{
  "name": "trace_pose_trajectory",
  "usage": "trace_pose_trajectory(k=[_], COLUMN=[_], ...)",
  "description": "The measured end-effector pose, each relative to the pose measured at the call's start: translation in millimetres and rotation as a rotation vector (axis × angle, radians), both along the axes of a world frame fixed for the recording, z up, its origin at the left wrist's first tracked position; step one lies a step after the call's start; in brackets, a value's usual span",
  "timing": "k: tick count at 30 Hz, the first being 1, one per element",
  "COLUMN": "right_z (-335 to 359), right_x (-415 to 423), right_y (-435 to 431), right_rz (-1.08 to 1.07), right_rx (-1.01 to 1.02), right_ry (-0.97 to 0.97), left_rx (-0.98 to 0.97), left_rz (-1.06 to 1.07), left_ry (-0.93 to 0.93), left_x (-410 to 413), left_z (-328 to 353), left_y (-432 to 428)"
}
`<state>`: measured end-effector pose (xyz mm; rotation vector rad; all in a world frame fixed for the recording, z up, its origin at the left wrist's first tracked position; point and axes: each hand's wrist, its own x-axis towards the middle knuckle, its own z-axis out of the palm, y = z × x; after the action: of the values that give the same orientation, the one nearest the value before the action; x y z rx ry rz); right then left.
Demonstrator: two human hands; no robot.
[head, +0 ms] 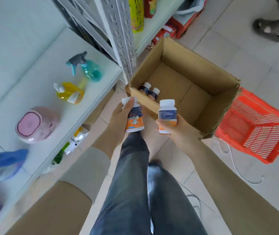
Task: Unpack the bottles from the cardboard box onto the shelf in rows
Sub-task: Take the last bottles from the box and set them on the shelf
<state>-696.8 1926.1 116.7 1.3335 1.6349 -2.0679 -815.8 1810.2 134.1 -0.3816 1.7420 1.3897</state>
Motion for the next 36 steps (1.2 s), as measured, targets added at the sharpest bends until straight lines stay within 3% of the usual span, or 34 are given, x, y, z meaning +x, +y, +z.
trace_pose_trajectory(k=[5,16,21,25,32,36], right_z=[36.4,92.2,136.3,165.4,236.8,276.4], right_x=[48.0,81.5,101.2,105.8,81.6,54.8], right_y=[-57.8,-202.8,-304.2,-380.5,-471.7,-504.7], right_rz=[0.139,0.2,0.551,0.667,0.845,0.964], right_rx=[0.04,-0.362,-0.195,-0.141,-0.122,-0.234], right_ry=[0.019,0.202,0.318,0.354,0.548,0.609], left_rx=[0.055,0.19,0.182,0.186,0.18,0.189], left_rz=[0.122,0.342,0.485,0.592,0.703,0.772], left_ry=[0.016,0.254,0.305,0.415,0.648,0.781], left_x=[57.0,129.5,168.5,191.8,204.2,192.3], left_z=[34.3,104.4,140.9,185.1,276.3,318.8], left_y=[-62.8,-242.7,-348.1,-426.5,-522.5,-556.9])
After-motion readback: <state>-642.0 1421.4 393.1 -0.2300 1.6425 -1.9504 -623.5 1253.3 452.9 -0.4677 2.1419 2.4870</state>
